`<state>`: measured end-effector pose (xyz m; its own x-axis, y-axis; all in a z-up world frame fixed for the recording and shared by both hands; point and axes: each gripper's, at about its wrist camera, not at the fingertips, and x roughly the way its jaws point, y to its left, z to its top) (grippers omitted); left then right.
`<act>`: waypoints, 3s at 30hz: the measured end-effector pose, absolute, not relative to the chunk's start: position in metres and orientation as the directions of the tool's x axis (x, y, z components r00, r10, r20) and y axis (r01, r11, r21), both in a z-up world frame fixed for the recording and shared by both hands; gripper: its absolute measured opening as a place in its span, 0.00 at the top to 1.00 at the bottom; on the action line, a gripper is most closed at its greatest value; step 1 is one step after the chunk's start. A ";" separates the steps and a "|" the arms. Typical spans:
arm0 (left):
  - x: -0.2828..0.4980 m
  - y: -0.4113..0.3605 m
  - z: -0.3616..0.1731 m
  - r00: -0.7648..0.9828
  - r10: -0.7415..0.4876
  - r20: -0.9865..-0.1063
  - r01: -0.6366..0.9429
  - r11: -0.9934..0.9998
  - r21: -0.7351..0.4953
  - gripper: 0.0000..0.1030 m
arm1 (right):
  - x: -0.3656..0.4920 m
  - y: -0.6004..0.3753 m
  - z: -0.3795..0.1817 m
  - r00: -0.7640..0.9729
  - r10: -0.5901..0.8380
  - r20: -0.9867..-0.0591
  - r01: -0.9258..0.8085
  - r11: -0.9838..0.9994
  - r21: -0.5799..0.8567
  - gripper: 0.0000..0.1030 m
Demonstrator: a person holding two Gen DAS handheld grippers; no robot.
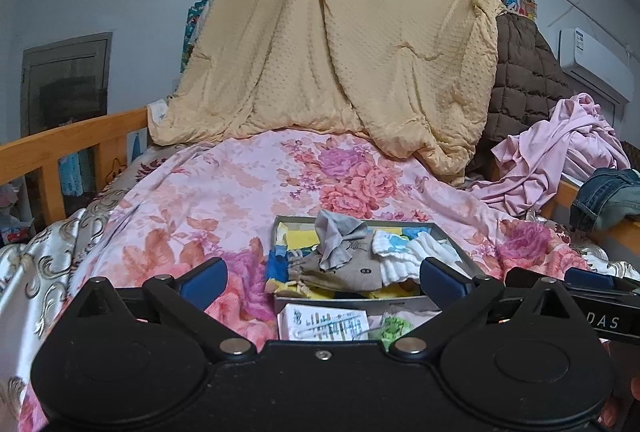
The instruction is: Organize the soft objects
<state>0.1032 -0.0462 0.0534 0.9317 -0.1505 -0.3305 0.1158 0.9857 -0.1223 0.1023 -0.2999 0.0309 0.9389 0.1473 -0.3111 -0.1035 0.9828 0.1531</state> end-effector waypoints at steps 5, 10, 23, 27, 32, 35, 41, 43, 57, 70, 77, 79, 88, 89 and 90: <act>0.086 -0.041 0.047 0.931 -0.138 -0.339 0.098 0.986 -0.132 0.01 | 0.085 -0.294 0.027 0.933 0.135 -0.333 -0.091 0.985 0.145 0.00; 0.069 -0.035 0.041 0.930 -0.131 -0.342 0.088 0.986 -0.139 0.01 | 0.070 -0.288 0.022 0.928 0.125 -0.351 -0.079 0.987 0.141 0.00; 0.048 -0.025 0.018 0.926 -0.109 -0.362 0.061 0.988 -0.142 0.01 | 0.051 -0.274 0.006 0.901 0.097 -0.423 -0.035 0.988 0.152 0.00; 0.045 -0.019 0.005 0.918 -0.094 -0.385 0.040 0.989 -0.144 0.01 | 0.048 -0.266 -0.001 0.891 0.091 -0.445 -0.037 0.991 0.128 0.00; 0.042 -0.010 -0.005 0.911 -0.069 -0.408 0.008 0.989 -0.149 0.01 | 0.046 -0.254 -0.008 0.881 0.083 -0.466 -0.045 0.995 0.094 0.00; 0.042 -0.009 -0.007 0.907 -0.068 -0.415 0.003 0.988 -0.155 0.01 | 0.045 -0.249 -0.010 0.881 0.072 -0.468 -0.046 0.997 0.066 0.00; 0.044 -0.009 -0.013 0.897 -0.069 -0.437 0.006 0.990 -0.144 0.01 | 0.051 -0.247 -0.016 0.869 0.058 -0.492 -0.035 0.998 0.056 0.00; 0.045 -0.009 -0.015 0.891 -0.072 -0.448 0.006 0.989 -0.148 0.01 | 0.052 -0.247 -0.017 0.867 0.061 -0.494 -0.038 0.998 0.055 0.00; 0.047 -0.012 -0.020 0.878 -0.074 -0.474 0.011 0.991 -0.135 0.01 | 0.054 -0.247 -0.018 0.866 0.064 -0.496 -0.040 0.997 0.059 0.00; 0.048 -0.011 -0.020 0.875 -0.071 -0.478 0.005 0.991 -0.137 0.01 | 0.054 -0.246 -0.018 0.865 0.064 -0.498 -0.040 0.997 0.059 0.00; 0.048 -0.009 -0.022 0.873 -0.069 -0.483 0.000 0.990 -0.140 0.01 | 0.054 -0.246 -0.020 0.864 0.064 -0.499 -0.040 0.997 0.058 0.00; 0.048 -0.009 -0.022 0.873 -0.069 -0.484 0.000 0.990 -0.140 0.01 | 0.054 -0.246 -0.020 0.865 0.064 -0.498 -0.040 0.997 0.059 0.00; 0.050 -0.008 -0.024 0.865 -0.060 -0.498 -0.016 0.989 -0.148 0.01 | 0.054 -0.246 -0.020 0.865 0.065 -0.498 -0.041 0.997 0.059 0.00; 0.050 -0.008 -0.024 0.863 -0.054 -0.502 -0.023 0.989 -0.146 0.01 | 0.054 -0.246 -0.020 0.865 0.064 -0.498 -0.040 0.997 0.059 0.00; 0.050 -0.009 -0.023 0.861 -0.048 -0.506 -0.030 0.989 -0.146 0.01 | 0.055 -0.246 -0.020 0.864 0.065 -0.498 -0.040 0.997 0.060 0.00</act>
<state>0.0504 -0.0087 -0.0231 0.8609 -0.0482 -0.5065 -0.0303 0.9889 -0.1456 0.0545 -0.2460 -0.0201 0.8645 0.0649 -0.4984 -0.0403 0.9974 0.0600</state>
